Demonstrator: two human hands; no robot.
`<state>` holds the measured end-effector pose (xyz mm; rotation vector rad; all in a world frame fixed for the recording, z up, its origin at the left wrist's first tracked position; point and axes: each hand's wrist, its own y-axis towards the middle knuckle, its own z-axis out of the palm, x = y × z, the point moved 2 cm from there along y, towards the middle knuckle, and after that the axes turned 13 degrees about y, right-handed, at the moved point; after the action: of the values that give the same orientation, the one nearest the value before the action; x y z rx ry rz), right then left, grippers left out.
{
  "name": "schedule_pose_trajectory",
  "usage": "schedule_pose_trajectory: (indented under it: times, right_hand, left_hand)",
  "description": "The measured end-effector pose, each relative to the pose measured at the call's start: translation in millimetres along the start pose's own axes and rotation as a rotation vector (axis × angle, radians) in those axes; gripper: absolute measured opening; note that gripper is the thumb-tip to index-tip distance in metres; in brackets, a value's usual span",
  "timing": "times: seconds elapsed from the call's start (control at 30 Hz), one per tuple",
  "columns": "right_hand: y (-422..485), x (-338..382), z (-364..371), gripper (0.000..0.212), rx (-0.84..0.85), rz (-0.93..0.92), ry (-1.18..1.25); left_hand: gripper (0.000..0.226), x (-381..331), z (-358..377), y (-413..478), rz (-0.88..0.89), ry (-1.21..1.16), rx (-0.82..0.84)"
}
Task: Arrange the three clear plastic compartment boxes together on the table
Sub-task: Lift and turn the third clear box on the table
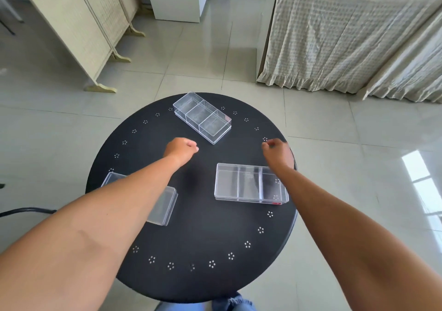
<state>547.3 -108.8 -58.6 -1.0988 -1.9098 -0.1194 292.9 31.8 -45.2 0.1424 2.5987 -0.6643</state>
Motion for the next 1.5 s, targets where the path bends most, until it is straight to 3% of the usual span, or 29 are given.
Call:
schedule_pose_trajectory:
  times: [0.1,0.37,0.77,0.9,1.07,1.23,1.4,1.5]
  right_hand:
    - [0.6,17.6,24.5,0.055,0.046,-0.027,-0.022]
    - [18.1,48.6,91.7,0.133,0.291,0.019,0.012]
    - [55.3,56.6,140.7,0.150,0.304,-0.002,0.083]
    - [56.8,52.4,147.2,0.150,0.286,-0.030,0.119]
    - [61.5,51.9,146.7,0.140,0.303,-0.028,0.206]
    - [75.6,66.1,131.8,0.081,0.342,-0.038,0.468]
    - [78.1,72.1,103.5,0.075,0.319,0.092,0.582]
    - [75.1,74.3,89.4,0.061,0.296,0.177,0.571]
  left_hand:
    - [0.038,4.6,-16.2,22.8,-0.017,0.005,-0.045]
    - [0.096,16.5,-48.3,87.3,-0.055,0.012,-0.019]
    - [0.117,25.0,-53.7,172.7,0.086,-0.104,0.186]
    - [0.119,26.8,-44.4,185.0,0.112,-0.184,0.245]
    - [0.102,26.2,-39.8,189.1,0.155,-0.222,0.212]
    - [0.084,16.6,-56.6,188.5,0.206,-0.319,0.171]
    - [0.071,4.3,-67.8,173.9,0.279,-0.332,0.128]
    - [0.076,-1.1,-63.0,164.6,0.253,-0.339,0.103]
